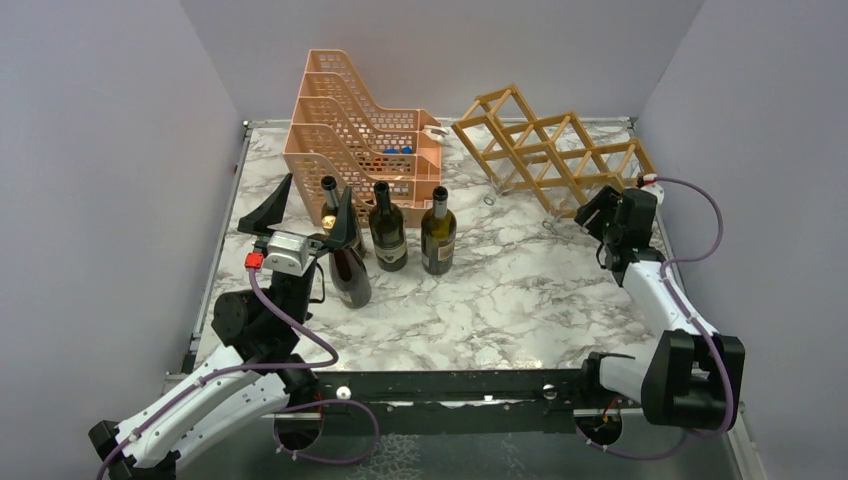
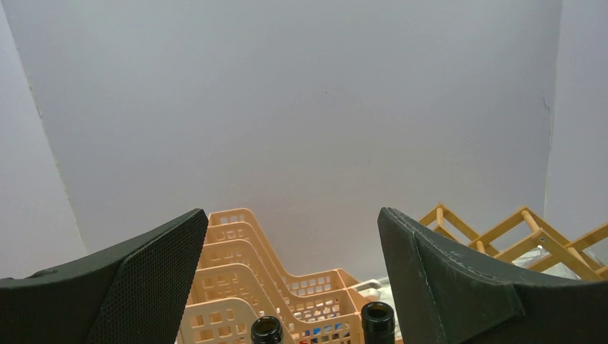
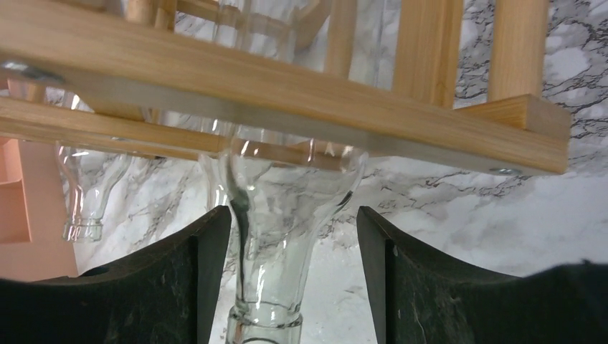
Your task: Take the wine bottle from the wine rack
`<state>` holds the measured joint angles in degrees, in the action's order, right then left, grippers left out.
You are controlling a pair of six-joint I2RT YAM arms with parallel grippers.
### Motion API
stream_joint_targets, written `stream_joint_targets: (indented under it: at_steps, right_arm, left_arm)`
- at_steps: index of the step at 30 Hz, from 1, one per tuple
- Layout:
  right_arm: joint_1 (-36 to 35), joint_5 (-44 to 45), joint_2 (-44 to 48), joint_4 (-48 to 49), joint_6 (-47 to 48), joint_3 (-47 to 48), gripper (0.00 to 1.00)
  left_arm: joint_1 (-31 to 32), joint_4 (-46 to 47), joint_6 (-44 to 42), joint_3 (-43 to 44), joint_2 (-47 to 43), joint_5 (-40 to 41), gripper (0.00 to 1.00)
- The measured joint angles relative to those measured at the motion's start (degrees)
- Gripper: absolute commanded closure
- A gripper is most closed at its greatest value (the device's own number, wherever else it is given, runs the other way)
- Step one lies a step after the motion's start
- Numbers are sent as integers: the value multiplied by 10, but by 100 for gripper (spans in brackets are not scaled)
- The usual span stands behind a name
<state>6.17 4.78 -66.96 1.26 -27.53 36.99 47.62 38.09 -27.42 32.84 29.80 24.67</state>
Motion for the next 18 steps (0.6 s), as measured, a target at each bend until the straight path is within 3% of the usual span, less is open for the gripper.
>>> stream_joint_targets:
  at_steps: [18]
  right_arm:
    - [55, -40, -51, 34, 21, 37, 42]
  left_arm:
    - [0, 0, 2, 0, 0, 0, 5]
